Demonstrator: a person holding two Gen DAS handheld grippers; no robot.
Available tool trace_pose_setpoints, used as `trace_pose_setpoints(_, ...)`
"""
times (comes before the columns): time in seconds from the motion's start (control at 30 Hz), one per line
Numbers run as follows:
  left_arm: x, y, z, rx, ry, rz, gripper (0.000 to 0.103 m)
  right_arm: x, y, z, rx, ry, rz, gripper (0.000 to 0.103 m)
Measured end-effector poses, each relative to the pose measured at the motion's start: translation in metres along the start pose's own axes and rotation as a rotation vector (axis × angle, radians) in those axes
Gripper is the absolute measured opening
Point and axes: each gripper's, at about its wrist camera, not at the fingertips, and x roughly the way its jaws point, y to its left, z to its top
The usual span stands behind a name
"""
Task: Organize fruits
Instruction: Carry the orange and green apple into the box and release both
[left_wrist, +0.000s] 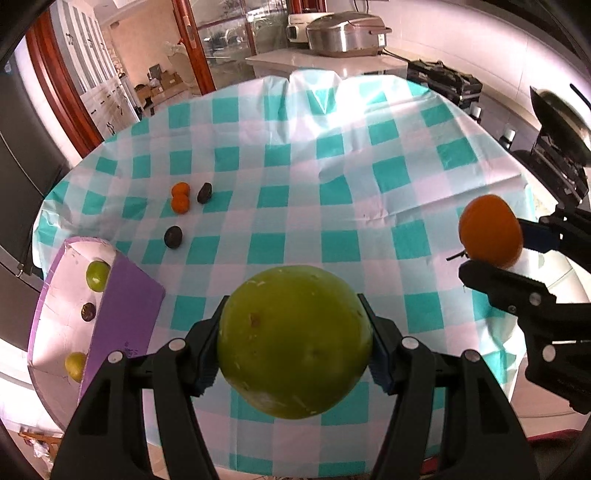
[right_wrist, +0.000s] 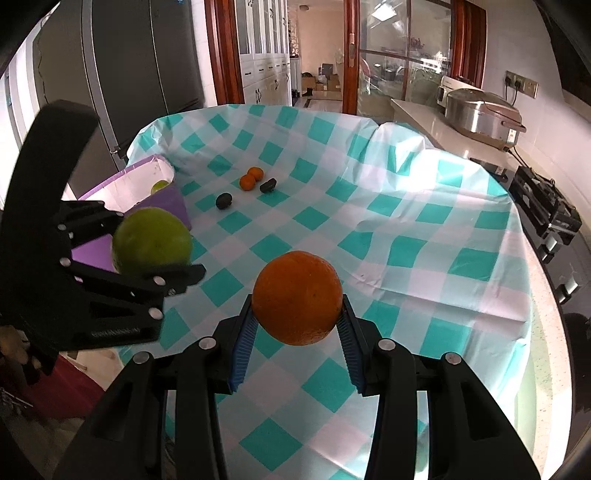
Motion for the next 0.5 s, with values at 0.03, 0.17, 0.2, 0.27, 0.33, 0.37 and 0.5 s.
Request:
trace_pose_setpoints(0.03, -0.002, 0.002, 0.000, -0.004, -0.005, 0.001, 0.065, -0.001, -0.001, 0.000, -0.006, -0.001, -0.001, 0.043)
trace_pose_setpoints(0.17, -0.003, 0.015, -0.001, -0.042, -0.008, 0.004, 0.065, -0.001, 0.002, 0.000, -0.023, 0.006, -0.014, 0.043)
trace_pose_setpoints(0.2, -0.001, 0.018, -0.002, -0.052, -0.004, 0.004, 0.064, 0.000, 0.003, 0.000, -0.021, 0.011, -0.015, 0.043)
trace_pose_setpoints(0.27, 0.003, 0.024, -0.003, -0.068, 0.006, 0.004, 0.064, 0.004, 0.005, 0.000, -0.018, 0.020, -0.015, 0.043)
trace_pose_setpoints(0.33, 0.007, 0.029, -0.005, -0.074, 0.012, 0.001, 0.064, 0.010, 0.007, -0.001, -0.020, 0.038, -0.012, 0.043)
trace_pose_setpoints(0.37, 0.009, 0.031, -0.006, -0.076, 0.014, -0.001, 0.064, 0.013, 0.008, 0.000, -0.023, 0.045, -0.010, 0.043)
trace_pose_setpoints(0.5, 0.018, 0.043, -0.012, -0.075, 0.026, -0.012, 0.064, 0.032, 0.019, 0.004, -0.045, 0.082, 0.008, 0.043)
